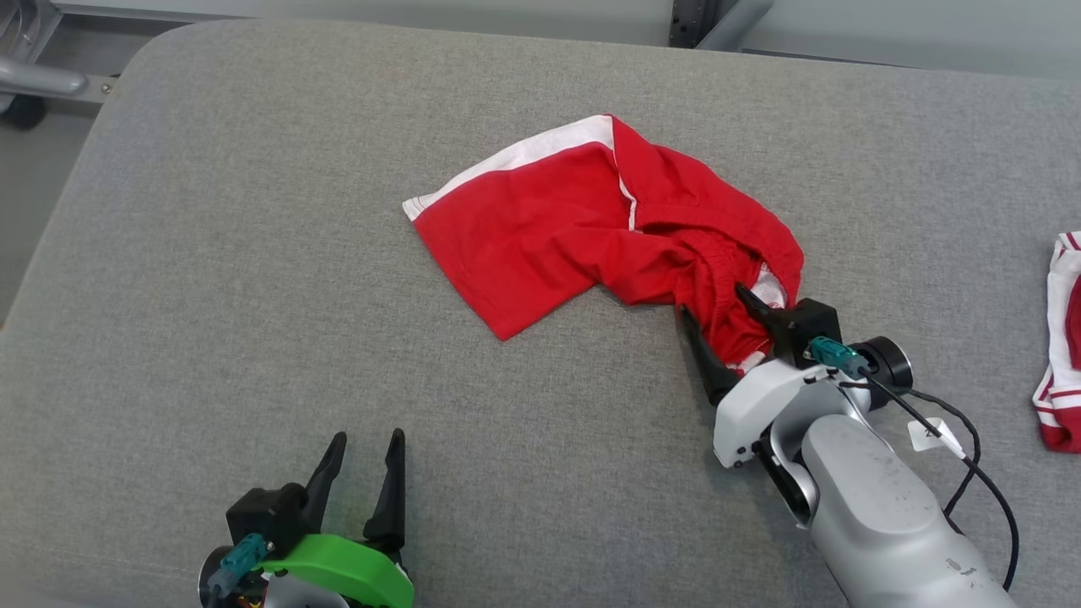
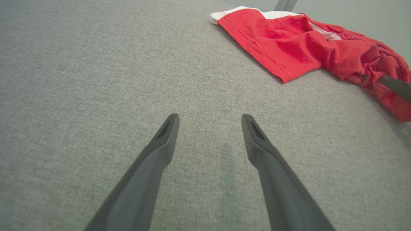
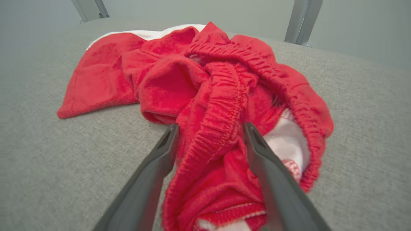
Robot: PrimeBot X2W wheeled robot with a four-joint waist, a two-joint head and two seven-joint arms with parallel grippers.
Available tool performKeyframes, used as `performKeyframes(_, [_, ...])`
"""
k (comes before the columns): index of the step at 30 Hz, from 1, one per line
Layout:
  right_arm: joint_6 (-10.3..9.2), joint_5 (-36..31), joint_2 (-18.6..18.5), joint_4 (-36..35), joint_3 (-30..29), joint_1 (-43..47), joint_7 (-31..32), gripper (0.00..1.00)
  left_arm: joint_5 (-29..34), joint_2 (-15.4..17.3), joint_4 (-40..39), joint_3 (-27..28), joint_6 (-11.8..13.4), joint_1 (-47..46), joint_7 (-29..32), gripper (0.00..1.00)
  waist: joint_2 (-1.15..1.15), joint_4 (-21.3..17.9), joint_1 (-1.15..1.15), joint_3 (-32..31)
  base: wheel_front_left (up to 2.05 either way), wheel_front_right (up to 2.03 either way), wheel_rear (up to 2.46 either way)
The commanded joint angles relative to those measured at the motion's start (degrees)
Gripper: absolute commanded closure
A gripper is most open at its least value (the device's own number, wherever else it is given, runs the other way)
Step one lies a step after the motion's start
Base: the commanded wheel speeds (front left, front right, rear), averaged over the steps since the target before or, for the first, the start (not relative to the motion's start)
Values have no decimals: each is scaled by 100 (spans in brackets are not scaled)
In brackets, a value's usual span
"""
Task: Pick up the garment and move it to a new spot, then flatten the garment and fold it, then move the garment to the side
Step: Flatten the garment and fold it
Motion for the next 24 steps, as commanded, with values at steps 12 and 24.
performKeyframes(12, [-3, 245, 50, -568, 179, 140, -12, 100, 7, 11, 22, 9, -20, 90, -1, 0, 0, -34, 0, -114, 0, 0, 0])
performKeyframes(24, [-2, 3356, 70, -3024, 1063, -664, -13, 100, 86, 12, 166, -130, -20, 264, -1, 0, 0, 3, 0, -548, 0, 0, 0])
